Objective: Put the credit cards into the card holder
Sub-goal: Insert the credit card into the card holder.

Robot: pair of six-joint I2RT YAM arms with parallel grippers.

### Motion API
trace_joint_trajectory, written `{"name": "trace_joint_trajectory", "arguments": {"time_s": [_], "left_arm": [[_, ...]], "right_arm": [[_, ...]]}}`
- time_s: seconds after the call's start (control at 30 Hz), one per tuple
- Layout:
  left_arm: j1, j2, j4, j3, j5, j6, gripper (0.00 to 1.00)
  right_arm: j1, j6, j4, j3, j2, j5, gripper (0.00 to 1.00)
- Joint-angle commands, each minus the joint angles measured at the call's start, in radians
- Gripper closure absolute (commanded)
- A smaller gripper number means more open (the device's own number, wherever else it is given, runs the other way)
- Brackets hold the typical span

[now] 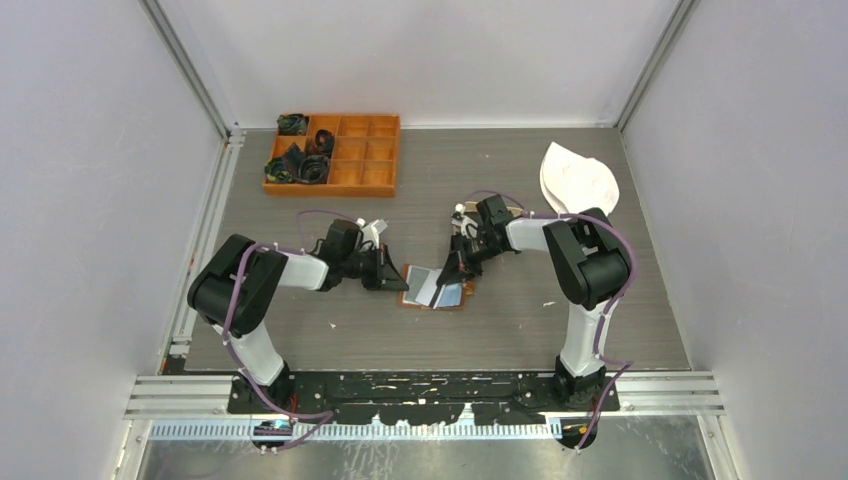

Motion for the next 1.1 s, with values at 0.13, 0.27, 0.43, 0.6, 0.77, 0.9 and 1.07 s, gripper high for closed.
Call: {"name": "trace_joint_trajectory", "arguments": {"time_s": [0.13,0.27,0.43,0.6,0.77,0.9,1.07], "left_arm": [[0.003,0.006,-0.041,0.030,-0.035,0.065,0.99],[0.003,0.010,-0.041,0.036,-0.026,0.082,0.99],[0.003,0.024,-0.043,0.050,-0.019,0.093,0.99],[0.004,0.031,-0.050,0.059,-0.021,0.103,0.98],[0.003,0.036,-0.054,0.065,-0.006,0.111,0.97],[0.002,0.039,-0.060,0.068,0.002,0.113,0.96],[-0.001,0.042,-0.062,0.070,0.009,0.109,0.93]], "right_arm": [[0.021,0.020,-0.043,0.010,-0.005,0.124,0.96],[0.035,0.026,-0.062,0.021,-0.005,0.156,0.96],[0.060,0.027,-0.078,0.032,0.007,0.160,0.95],[0.061,0.056,-0.075,0.029,0.012,0.172,0.95],[0.061,0.063,-0.080,0.039,0.017,0.179,0.94],[0.061,0.056,-0.082,0.050,0.018,0.178,0.94],[0.060,0.045,-0.085,0.070,0.031,0.171,0.91]]}}
